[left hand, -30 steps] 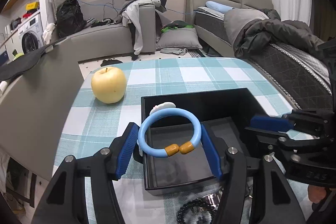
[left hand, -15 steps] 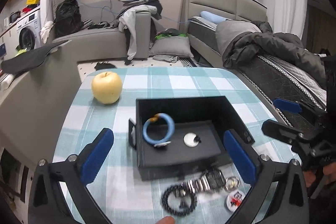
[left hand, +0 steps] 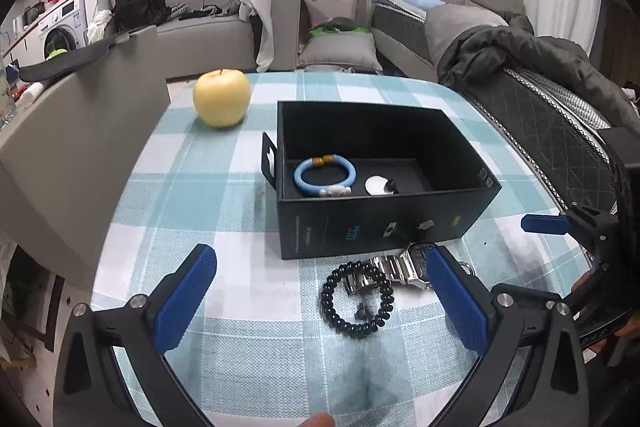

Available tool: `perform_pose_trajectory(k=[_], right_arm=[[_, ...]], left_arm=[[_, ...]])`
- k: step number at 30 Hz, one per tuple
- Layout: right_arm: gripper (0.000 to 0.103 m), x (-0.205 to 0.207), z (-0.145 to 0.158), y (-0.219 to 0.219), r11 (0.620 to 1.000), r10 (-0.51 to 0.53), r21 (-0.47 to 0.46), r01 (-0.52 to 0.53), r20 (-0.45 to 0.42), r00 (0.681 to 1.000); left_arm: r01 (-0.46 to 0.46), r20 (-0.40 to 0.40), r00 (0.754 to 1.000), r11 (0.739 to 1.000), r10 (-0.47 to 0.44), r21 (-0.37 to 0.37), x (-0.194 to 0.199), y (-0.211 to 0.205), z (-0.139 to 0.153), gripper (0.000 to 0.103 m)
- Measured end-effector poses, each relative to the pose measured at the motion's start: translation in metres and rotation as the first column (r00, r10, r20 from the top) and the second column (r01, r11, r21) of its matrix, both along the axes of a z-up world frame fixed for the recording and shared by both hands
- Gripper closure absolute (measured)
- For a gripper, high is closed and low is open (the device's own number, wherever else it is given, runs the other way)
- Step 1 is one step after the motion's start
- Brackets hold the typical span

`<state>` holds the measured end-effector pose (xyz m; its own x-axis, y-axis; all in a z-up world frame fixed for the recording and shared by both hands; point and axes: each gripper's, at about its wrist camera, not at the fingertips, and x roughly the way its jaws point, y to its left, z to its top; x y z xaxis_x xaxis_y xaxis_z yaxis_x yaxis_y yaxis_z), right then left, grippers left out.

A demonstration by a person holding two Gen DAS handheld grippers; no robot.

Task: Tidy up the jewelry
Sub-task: 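Move the right gripper toward the metal ring beside the watch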

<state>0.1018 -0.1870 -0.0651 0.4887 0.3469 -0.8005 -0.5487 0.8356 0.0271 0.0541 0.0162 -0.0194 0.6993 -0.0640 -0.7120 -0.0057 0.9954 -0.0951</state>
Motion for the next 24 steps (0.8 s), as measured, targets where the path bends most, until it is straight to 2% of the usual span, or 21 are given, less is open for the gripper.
perform_pose_trajectory(k=[5, 12, 14, 24], right_arm=[[0.002, 0.008, -0.004, 0.004, 1.000, 0.003, 0.004, -0.002, -0.072, 0.997], [0.025, 0.010, -0.016, 0.017, 0.998, 0.031, -0.044, -0.037, -0.113, 0.993], [0.027, 0.010, -0.019, 0.019, 0.998, 0.033, -0.049, -0.039, -0.120, 0.992], [0.050, 0.003, -0.017, 0.030, 0.996, 0.066, -0.049, -0.072, -0.115, 0.991]], left_arm=[[0.003, -0.023, 1.000, 1.000, -0.003, 0.031, -0.001, -0.003, -0.005, 0.001], [-0.002, -0.062, 0.998, 0.999, 0.005, 0.040, -0.001, 0.000, -0.013, 0.001], [-0.005, -0.067, 0.998, 0.999, 0.008, 0.036, 0.000, 0.001, -0.014, 0.001], [-0.001, -0.077, 0.997, 1.000, 0.003, 0.027, 0.005, 0.000, -0.015, 0.001]])
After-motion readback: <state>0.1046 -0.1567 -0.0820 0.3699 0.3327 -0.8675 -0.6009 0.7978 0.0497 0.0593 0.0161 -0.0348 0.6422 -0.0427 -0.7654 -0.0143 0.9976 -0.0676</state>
